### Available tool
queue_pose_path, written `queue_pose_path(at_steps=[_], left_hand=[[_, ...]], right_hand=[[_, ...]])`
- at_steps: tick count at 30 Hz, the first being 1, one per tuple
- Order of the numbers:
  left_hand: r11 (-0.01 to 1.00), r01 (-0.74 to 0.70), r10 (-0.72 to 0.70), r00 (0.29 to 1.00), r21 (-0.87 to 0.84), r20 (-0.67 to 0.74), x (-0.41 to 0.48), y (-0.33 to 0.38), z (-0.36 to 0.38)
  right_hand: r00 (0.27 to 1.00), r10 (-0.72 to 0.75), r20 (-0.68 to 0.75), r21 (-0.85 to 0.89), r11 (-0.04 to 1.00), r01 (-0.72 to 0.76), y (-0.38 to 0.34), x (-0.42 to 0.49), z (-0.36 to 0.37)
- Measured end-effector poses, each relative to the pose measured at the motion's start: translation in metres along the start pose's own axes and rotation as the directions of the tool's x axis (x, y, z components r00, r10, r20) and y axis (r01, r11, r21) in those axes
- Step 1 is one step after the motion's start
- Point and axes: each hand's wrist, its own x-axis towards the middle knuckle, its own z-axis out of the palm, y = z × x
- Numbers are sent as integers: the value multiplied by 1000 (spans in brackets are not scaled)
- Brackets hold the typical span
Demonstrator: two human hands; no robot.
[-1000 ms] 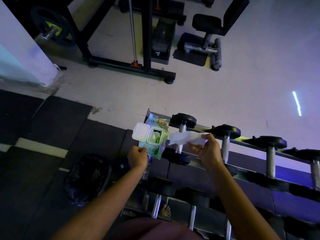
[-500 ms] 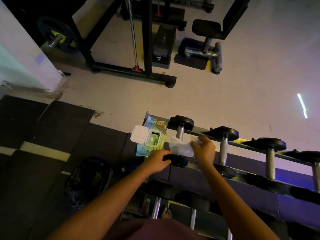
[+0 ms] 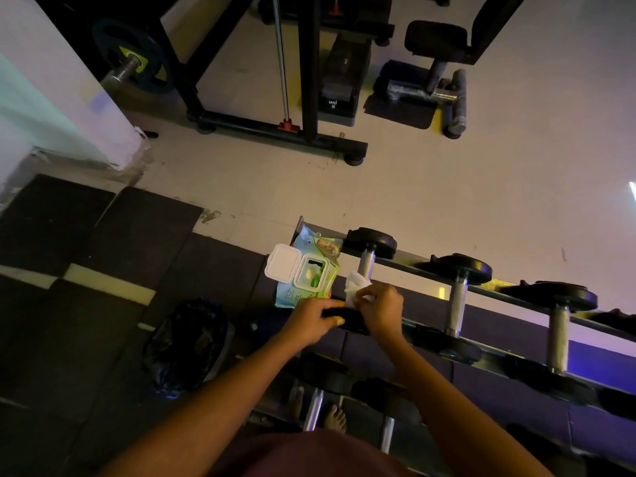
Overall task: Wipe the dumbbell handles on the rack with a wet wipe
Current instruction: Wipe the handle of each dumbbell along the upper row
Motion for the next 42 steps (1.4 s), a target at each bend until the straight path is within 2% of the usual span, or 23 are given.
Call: queue_pose_path(at_steps=[3, 6, 10, 12, 16, 21, 25, 29, 31, 35, 38, 42], left_hand=[[1000, 13, -13, 1000, -17, -2, 2, -1, -1], [1000, 14, -14, 1000, -15, 0, 4, 0, -3], [1000, 14, -14, 1000, -23, -12, 4, -1, -3], [1000, 7, -8, 1000, -24, -22, 4, -2, -2], [1000, 1, -2, 999, -28, -41, 1, -4, 1], [999, 17, -18, 999, -35, -33, 1, -2, 1], [999, 15, -15, 1000, -28, -18, 2, -2, -1], [999, 9, -10, 1000, -34, -27, 1, -3, 0], [999, 8, -9, 1000, -44, -28, 2, -3, 0], [999, 10, -11, 1000, -51, -24, 3, -5, 0], [998, 11, -13, 999, -62, -33, 4, -6, 0], [998, 5, -8, 999, -60, -45, 4, -8, 1]], right_hand=[[999, 18, -28, 38, 999, -17, -9, 18, -5], [994, -36, -108, 49, 998, 42, -25, 40, -16], [986, 0, -168, 74, 997, 13, -35, 55, -18], [990, -2, -144, 71, 997, 13, -34, 49, -15], [1000, 28, -7, 128, 991, -26, -17, 14, 1], [994, 4, -109, 64, 998, 3, -11, 6, -2], [988, 15, -154, 117, 993, 3, -22, 28, -17], [980, -45, -194, 92, 994, 64, -40, 43, -27], [983, -69, -170, 33, 997, 76, -42, 43, -27], [998, -12, -54, 7, 1000, 12, -30, 28, -21], [998, -47, 44, -54, 997, 49, -15, 2, -15], [998, -22, 62, -45, 999, 24, -9, -4, -18]])
